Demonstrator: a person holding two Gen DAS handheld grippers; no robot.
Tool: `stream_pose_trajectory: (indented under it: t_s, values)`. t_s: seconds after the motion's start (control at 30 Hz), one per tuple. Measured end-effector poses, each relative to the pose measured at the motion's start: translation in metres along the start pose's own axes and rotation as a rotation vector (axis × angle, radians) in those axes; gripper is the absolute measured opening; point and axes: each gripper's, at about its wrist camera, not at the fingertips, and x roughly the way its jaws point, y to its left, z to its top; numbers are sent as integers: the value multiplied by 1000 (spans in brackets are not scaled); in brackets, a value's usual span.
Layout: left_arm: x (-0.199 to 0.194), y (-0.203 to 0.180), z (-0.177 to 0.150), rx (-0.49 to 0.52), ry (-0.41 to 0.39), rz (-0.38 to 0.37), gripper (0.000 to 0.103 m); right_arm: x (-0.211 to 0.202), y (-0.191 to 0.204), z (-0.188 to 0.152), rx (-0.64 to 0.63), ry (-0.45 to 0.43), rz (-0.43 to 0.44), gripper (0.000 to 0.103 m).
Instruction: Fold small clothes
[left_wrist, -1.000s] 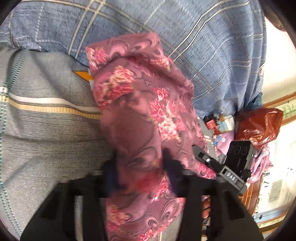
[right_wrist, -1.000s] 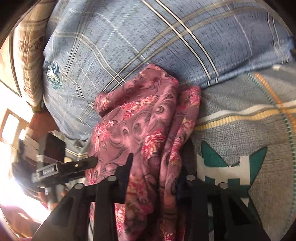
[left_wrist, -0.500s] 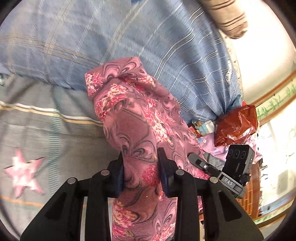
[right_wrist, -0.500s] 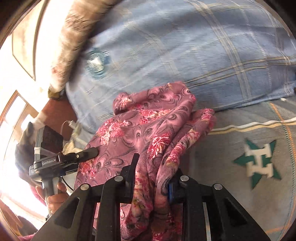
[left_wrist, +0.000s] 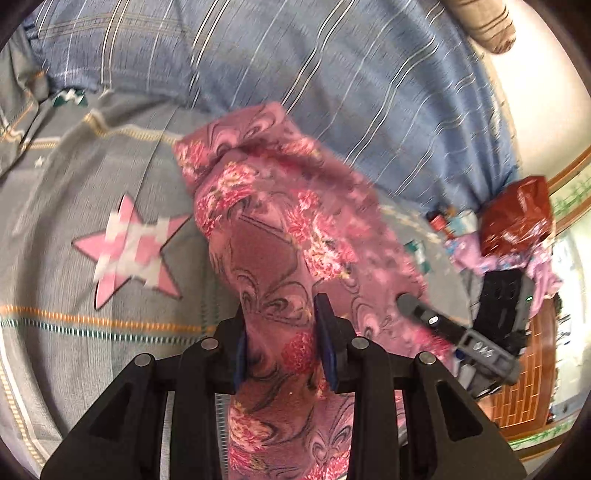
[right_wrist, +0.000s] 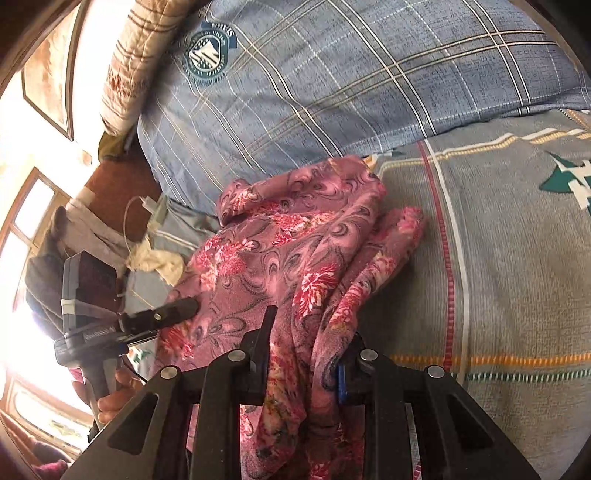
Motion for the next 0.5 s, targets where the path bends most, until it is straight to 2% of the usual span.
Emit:
stream_pose_trajectory:
  t_s: [0.13,0.17,0.2,0.23,0.27,0.37,0.5]
  values:
    - [14,4,-12,37,13,49,37,7,1,-3,-78,8,-69,29]
    - [18,5,-15,44,17,62,39,8,-1,-5,-97,11,-83,32]
    - [20,7,-17,51,17,68,41,11,-3,-7,-116,13,-110,43]
    - [20,7,-16,49,17,61,41,12,-7,-10,-127,15,-136,50]
    - [17,8,-16,48,19,47,41,11,-10,-9,-118,11,-138,54]
    - [-9,8,-9,88,-20,36,40,-3,-14,-5,-81,4,-115,54]
    - [-37,8,24,133,-110,58,42,-37,-11,26,-58,-117,-63,57]
